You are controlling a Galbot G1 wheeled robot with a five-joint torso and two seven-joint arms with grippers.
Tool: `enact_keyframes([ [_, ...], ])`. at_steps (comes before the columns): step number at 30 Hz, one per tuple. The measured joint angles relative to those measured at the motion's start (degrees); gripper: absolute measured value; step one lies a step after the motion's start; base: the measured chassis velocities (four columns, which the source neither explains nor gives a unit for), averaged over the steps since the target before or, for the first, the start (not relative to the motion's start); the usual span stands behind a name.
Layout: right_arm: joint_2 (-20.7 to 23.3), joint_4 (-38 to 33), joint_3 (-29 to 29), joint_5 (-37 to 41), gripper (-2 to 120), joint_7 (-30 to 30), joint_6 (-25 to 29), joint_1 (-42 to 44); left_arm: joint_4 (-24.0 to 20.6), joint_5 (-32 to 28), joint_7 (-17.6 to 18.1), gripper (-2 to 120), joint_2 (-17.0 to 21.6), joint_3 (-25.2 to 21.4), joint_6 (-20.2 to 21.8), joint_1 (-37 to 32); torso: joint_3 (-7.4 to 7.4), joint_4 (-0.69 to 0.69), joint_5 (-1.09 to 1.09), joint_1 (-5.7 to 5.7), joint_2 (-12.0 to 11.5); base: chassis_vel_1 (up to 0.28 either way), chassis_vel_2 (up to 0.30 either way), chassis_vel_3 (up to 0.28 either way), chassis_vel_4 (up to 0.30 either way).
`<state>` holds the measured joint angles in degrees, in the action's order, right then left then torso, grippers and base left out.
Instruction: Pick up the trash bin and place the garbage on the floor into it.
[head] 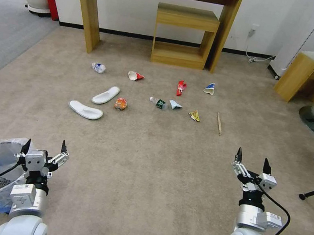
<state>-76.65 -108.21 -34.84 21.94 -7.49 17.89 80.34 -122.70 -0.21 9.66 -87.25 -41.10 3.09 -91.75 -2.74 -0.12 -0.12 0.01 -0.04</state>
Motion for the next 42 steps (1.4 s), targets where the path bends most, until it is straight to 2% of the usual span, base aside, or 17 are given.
enact_keyframes([
  [25,-0.53,0.71,-0.51,-1.78,100,0.37,0.79,-0.33,0.38,0.10,-0.02,100,-0.30,0.17,0.03,0.41,0.00,0.00,0.00,0.00,0.00,0.000,0.000,0.000,0.000],
  [42,-0.65,0.92,-0.60,-1.81,100,0.81,1.49,-0.25,0.74,0.22,-0.03,100,-0.41,0.21,-0.09,0.55,0.00,0.00,0.00,0.00,0.00,0.091,0.086,-0.088,-0.086],
])
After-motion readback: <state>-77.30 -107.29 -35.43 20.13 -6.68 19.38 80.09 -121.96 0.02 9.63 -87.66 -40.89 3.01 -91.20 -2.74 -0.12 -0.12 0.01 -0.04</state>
